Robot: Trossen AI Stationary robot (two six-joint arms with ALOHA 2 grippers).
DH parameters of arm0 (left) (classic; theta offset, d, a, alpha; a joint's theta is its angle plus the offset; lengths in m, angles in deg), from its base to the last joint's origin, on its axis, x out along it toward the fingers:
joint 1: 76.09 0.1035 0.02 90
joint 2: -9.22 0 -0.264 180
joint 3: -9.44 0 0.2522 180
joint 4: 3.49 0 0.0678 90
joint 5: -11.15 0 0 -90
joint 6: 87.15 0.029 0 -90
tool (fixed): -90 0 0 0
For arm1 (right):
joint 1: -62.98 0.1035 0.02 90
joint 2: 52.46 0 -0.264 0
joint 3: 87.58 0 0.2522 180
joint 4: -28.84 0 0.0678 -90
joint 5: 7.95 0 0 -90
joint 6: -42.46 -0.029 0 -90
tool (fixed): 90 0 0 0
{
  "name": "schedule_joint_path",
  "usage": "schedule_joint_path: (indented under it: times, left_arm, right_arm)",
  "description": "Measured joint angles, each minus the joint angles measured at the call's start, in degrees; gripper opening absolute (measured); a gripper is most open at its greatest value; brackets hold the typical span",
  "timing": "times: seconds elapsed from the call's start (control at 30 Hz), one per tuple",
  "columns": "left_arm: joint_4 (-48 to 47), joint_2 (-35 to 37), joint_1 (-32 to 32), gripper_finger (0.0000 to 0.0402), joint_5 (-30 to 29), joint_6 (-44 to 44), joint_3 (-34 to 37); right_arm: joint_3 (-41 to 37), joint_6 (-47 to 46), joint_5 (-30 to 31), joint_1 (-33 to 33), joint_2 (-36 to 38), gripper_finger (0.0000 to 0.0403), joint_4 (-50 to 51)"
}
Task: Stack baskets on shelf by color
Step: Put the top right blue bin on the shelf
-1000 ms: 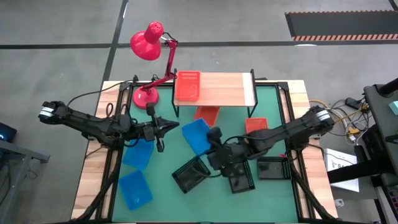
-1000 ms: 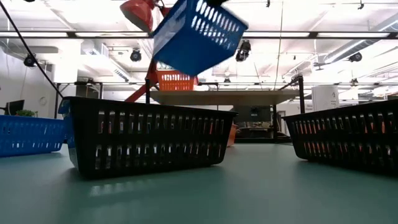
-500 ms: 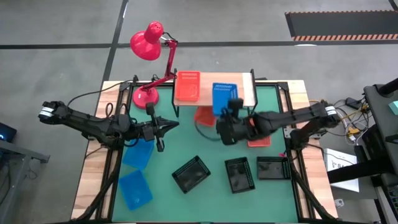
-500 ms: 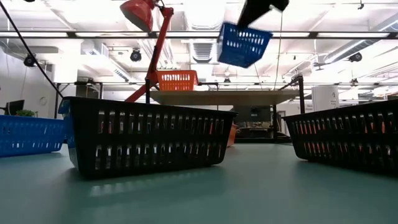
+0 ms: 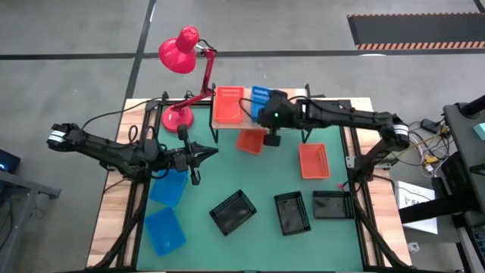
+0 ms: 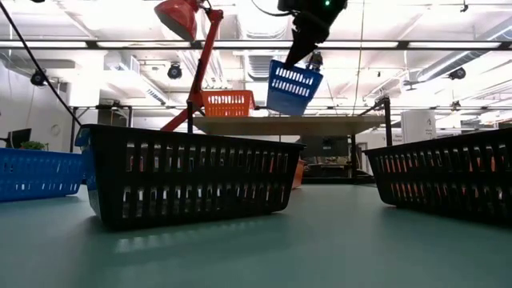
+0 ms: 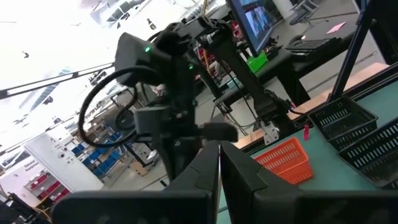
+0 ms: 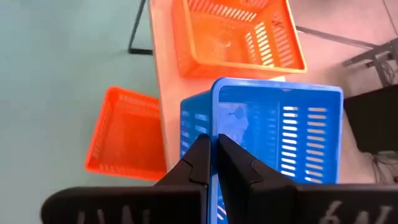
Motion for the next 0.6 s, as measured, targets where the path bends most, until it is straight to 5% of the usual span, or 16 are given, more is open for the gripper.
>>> schedule_joint_path:
  times: [0.6]
  left_arm:
    - [-0.1, 0.0, 0.0, 0.0, 0.0, 0.0, 0.0]
  right_arm:
    - [0.0, 4.1, 0.3, -2.7, -5.8, 0.0019, -2.4]
